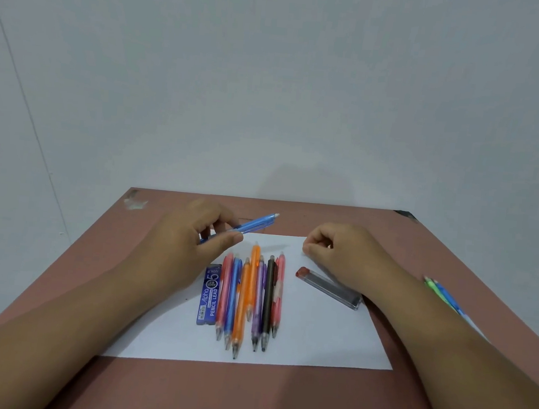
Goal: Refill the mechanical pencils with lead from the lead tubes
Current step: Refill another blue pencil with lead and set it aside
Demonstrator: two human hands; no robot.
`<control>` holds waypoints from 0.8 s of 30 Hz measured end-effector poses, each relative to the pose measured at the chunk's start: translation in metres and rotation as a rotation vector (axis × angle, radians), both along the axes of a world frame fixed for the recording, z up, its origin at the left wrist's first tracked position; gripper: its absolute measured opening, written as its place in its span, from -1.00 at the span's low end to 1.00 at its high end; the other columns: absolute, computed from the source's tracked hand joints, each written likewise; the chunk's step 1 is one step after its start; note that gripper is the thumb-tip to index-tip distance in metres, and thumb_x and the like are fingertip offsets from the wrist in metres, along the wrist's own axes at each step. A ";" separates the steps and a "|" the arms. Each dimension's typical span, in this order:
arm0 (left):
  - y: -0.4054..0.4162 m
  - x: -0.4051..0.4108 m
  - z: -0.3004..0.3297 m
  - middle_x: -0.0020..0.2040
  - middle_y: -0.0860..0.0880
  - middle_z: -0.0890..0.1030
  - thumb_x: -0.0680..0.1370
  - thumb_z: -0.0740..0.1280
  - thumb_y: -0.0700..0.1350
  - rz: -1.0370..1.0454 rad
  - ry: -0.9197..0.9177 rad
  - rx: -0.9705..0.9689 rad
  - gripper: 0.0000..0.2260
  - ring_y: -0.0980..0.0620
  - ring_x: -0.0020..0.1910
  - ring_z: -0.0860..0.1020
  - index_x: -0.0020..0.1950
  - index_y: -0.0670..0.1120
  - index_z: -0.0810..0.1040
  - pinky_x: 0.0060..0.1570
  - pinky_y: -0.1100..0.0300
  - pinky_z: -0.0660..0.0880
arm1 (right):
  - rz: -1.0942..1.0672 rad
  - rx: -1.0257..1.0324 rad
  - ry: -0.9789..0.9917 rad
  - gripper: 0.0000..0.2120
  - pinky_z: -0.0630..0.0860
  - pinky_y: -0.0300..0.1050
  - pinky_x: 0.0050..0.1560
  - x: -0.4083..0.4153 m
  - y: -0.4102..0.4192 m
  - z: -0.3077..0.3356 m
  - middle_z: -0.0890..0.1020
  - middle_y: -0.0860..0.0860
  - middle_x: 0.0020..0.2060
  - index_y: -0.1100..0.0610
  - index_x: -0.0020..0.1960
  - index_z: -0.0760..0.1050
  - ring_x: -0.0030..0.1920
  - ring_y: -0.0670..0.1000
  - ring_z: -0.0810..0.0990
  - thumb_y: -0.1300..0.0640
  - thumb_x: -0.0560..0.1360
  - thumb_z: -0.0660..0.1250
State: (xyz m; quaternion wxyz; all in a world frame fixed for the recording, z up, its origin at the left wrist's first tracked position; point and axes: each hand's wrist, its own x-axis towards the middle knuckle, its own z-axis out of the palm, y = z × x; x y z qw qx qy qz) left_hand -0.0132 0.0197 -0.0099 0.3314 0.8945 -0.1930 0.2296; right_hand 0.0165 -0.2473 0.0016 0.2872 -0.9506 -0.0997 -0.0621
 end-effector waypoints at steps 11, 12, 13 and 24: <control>-0.002 -0.001 0.001 -0.11 0.26 0.53 0.37 0.18 0.37 0.000 0.061 0.024 -0.60 0.29 -0.03 0.47 0.07 0.21 0.54 -0.27 0.36 0.37 | 0.015 0.024 -0.004 -0.93 0.37 -0.33 -0.27 -0.002 -0.001 0.001 0.57 -0.16 -0.29 -0.11 0.01 0.63 -0.32 -0.19 0.50 -0.01 0.53 0.45; -0.002 -0.002 0.002 -0.10 0.26 0.53 0.37 0.17 0.38 -0.005 0.060 0.023 -0.59 0.30 -0.02 0.47 0.07 0.21 0.54 -0.28 0.37 0.37 | 0.027 0.074 -0.045 -0.92 0.35 -0.39 -0.28 -0.004 -0.001 0.002 0.56 -0.16 -0.30 -0.14 0.01 0.62 -0.32 -0.21 0.49 -0.01 0.52 0.46; -0.002 -0.002 0.002 -0.10 0.27 0.52 0.36 0.16 0.39 -0.013 0.061 0.020 -0.58 0.31 -0.01 0.48 0.06 0.22 0.53 -0.28 0.38 0.37 | 0.052 0.151 -0.097 -0.91 0.36 -0.42 -0.27 -0.007 0.001 0.005 0.56 -0.17 -0.31 -0.14 0.00 0.64 -0.31 -0.23 0.49 0.01 0.52 0.48; -0.002 -0.005 0.003 -0.10 0.27 0.52 0.39 0.20 0.37 -0.071 0.017 0.028 -0.70 0.31 -0.01 0.49 0.01 0.27 0.48 -0.24 0.37 0.36 | 0.205 0.460 -0.175 -0.95 0.52 -0.33 -0.24 -0.028 0.020 0.013 0.69 -0.10 -0.24 -0.04 -0.08 0.71 -0.26 -0.18 0.56 0.10 0.52 0.49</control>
